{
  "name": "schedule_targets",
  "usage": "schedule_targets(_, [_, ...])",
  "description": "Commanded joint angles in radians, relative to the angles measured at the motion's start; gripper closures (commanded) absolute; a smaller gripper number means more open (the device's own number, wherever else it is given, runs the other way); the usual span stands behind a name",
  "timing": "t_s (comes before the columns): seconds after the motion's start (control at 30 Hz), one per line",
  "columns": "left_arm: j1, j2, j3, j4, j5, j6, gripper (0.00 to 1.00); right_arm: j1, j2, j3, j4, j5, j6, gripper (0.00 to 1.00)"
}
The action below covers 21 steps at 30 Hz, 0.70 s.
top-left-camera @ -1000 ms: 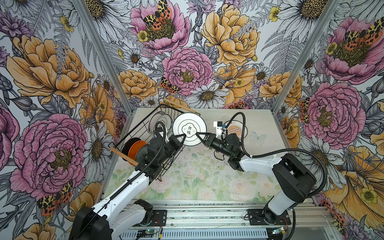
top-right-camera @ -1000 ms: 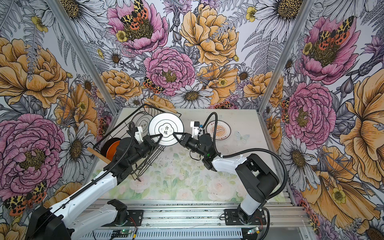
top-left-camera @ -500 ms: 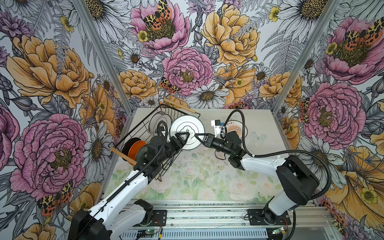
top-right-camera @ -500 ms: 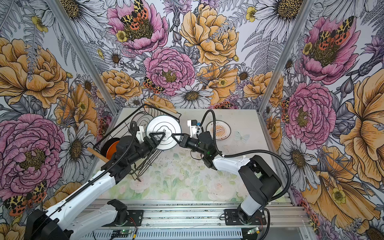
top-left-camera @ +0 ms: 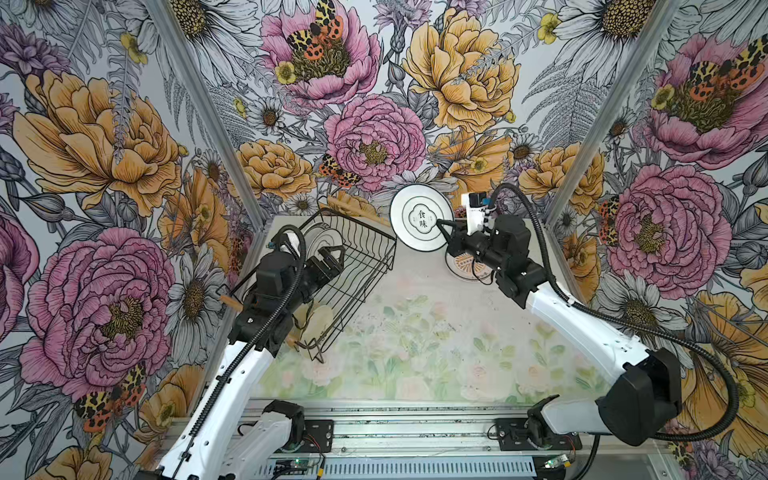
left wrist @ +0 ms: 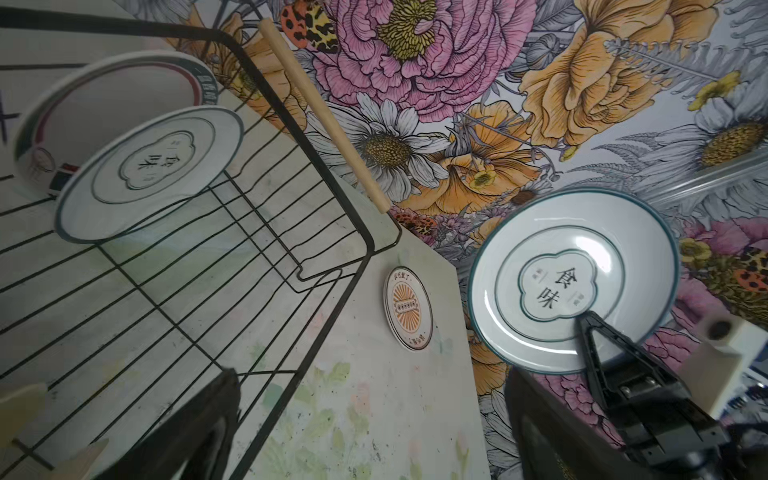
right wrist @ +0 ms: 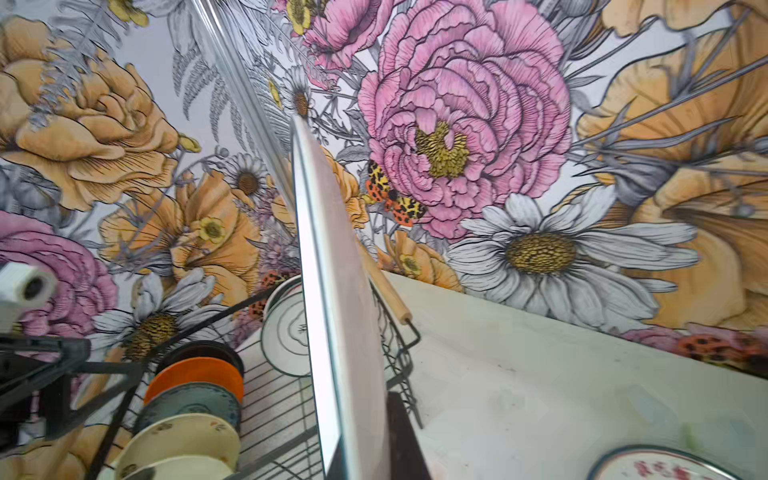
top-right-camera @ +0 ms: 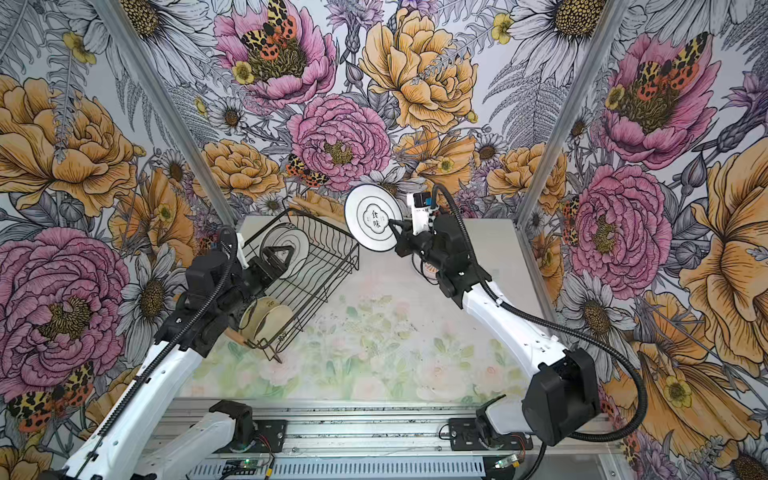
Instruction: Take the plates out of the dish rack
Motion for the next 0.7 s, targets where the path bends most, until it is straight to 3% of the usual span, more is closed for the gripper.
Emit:
schedule_targets(0.0, [0.013,0.065,0.085,-0.136,-0.185,0.120,0.01,-0.059,-0.032,-0.015,-0.059,0.194,-0.146,1.00])
schedule_targets(0.13, [0.014,0.184,0.144,-0.148,-0.362,0.212,0.01,-0.154,-0.021,-0.042,-0.056,0.255,-0.066,1.00])
schedule_targets(0.27, [-0.019,0.318,0.218,-0.148,-0.534,0.279,0.01,-0.248,0.014,-0.062,-0.059,0.187,0.085,1.00])
schedule_targets(0.37, [-0.076,0.389,0.264,-0.143,-0.730,0.291,0.01,-0.304,0.051,-0.075,-0.080,0.150,0.220,1.00])
schedule_targets(0.53, [-0.092,0.466,0.322,-0.135,-0.797,0.296,0.01,-0.385,0.126,-0.111,-0.074,0.050,0.425,1.00])
schedule_targets(0.67, [-0.082,0.509,0.362,-0.137,-0.754,0.339,0.01,-0.407,0.179,-0.111,-0.069,0.002,0.501,1.00])
